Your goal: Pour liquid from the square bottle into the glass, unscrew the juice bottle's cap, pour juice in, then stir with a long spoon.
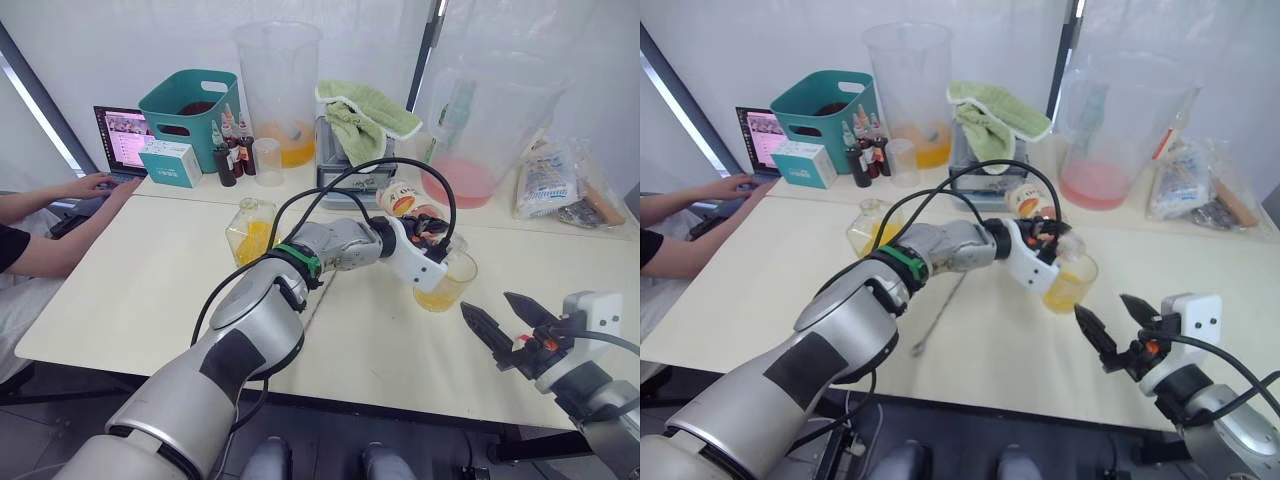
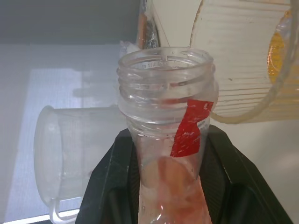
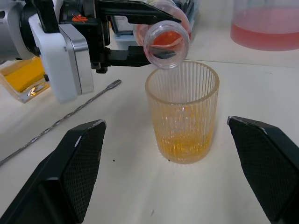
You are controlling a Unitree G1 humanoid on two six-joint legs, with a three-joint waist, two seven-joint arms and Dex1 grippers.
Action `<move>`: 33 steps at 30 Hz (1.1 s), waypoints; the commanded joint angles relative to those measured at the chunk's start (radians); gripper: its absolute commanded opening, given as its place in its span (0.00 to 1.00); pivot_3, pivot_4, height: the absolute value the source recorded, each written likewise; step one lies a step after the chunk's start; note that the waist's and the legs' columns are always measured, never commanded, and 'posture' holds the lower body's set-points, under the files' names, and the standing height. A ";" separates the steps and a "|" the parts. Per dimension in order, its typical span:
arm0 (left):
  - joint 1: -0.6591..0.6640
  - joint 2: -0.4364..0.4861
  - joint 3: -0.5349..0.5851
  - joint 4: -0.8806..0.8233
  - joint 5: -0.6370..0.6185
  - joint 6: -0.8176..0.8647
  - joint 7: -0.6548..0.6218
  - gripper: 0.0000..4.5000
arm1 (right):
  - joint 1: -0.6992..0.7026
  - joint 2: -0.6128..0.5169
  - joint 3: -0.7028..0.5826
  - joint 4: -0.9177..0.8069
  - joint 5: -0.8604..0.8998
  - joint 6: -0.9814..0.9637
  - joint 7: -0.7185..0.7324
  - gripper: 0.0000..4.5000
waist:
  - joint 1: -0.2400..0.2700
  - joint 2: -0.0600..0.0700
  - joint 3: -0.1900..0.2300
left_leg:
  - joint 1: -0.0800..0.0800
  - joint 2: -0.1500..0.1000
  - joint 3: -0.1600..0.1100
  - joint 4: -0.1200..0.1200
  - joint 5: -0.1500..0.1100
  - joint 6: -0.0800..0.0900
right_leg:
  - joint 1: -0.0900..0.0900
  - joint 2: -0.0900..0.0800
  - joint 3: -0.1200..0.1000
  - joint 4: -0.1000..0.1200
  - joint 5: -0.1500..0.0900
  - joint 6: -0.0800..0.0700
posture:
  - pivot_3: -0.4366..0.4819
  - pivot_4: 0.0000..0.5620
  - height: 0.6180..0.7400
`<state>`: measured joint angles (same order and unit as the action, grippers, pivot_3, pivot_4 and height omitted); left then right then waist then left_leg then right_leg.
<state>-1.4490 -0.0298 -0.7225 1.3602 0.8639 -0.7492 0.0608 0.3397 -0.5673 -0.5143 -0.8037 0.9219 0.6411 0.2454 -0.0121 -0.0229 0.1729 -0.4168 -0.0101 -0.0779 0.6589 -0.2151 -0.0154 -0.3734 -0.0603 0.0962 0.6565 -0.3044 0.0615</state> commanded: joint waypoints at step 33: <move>-0.048 -0.035 0.013 0.008 0.004 0.059 0.045 0.29 | 0.020 0.004 0.017 -0.071 0.052 -0.023 -0.063 0.98 | 0.000 0.000 0.000 | 0.000 -0.001 0.000 0.000 0.000 0.000 | 0.000 -0.001 0.000 0.002 0.000 0.000 | 0.48 0.27 1.00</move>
<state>-1.4795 -0.0566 -0.7492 1.3856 0.9181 -0.6795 0.1275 0.3596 -0.5628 -0.4846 -0.8368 0.9646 0.6405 0.1845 -0.0119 -0.0228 0.1728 -0.4167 -0.0109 -0.0779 0.6591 -0.2151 -0.0154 -0.3735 -0.0608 0.0966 0.6583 -0.3043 0.0614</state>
